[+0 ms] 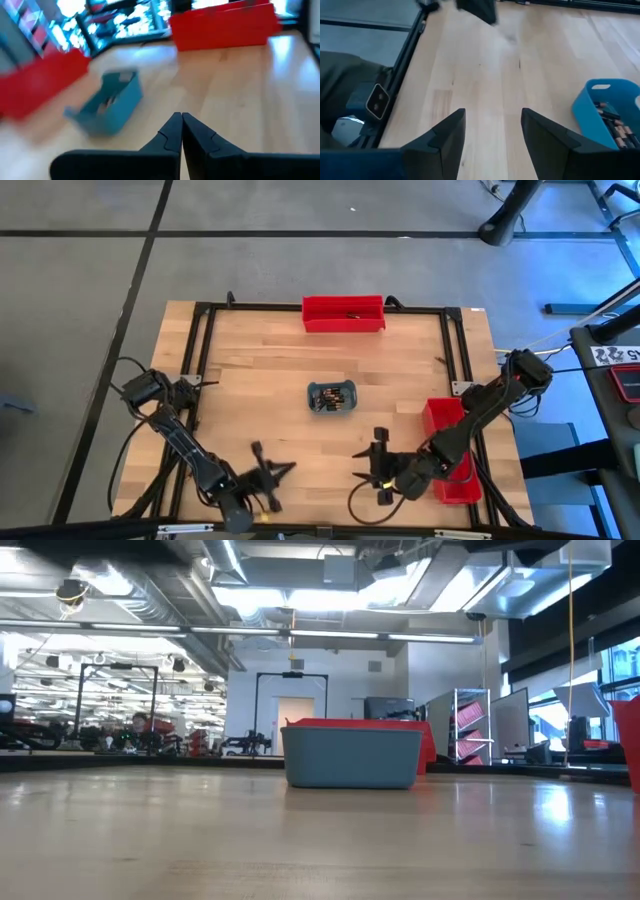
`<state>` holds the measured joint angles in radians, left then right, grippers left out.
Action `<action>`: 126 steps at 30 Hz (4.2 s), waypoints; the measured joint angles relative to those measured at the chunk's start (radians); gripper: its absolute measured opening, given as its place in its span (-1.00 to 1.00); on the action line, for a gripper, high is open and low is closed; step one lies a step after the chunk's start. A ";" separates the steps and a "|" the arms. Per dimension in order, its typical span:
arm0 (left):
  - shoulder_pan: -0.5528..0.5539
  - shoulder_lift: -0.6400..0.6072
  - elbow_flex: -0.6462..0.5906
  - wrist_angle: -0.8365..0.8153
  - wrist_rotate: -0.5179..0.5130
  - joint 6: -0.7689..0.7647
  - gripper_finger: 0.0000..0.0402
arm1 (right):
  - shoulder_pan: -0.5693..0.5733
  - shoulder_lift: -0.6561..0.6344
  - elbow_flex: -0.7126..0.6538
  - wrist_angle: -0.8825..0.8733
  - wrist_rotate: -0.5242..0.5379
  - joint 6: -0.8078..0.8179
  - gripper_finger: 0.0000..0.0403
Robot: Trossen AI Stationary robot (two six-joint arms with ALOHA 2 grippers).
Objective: Sort batteries
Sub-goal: Put the black battery into the blue bin
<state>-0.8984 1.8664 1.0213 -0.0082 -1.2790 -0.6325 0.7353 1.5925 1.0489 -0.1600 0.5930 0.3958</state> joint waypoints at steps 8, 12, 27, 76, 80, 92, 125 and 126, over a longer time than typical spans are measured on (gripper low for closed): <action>-0.005 -0.002 0.335 -0.139 0.337 0.507 -0.99 | -0.011 0.000 0.000 0.001 0.010 -0.001 -0.04; -0.033 -0.002 0.471 -0.504 0.542 0.152 -0.98 | -0.009 0.000 0.000 0.001 0.010 -0.007 -0.04; -0.195 0.087 0.503 -0.605 1.181 -0.752 -1.00 | -0.070 0.001 0.000 -0.001 -0.009 -0.243 -0.04; -0.150 0.223 0.516 -1.064 0.932 -0.868 -1.00 | -0.082 0.001 -0.001 0.008 -0.095 -0.107 -0.04; -0.168 0.219 0.556 -0.986 0.903 -0.775 -1.00 | -0.082 0.001 -0.001 0.009 -0.092 -0.106 -0.04; -0.131 0.300 0.521 -0.765 0.766 -0.708 -1.00 | -0.081 0.001 -0.001 0.009 -0.097 -0.063 -0.04; 0.220 -0.422 -0.331 -0.926 0.467 -1.062 0.10 | -0.081 0.001 -0.001 0.002 -0.114 -0.060 -0.04; 0.228 -0.449 -0.382 -0.860 0.467 -1.058 0.10 | -0.081 0.001 -0.001 0.002 -0.114 -0.060 -0.04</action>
<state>-0.6701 1.4174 0.6388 -0.8685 -0.8120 -1.6902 0.6540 1.5936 1.0481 -0.1581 0.4786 0.3358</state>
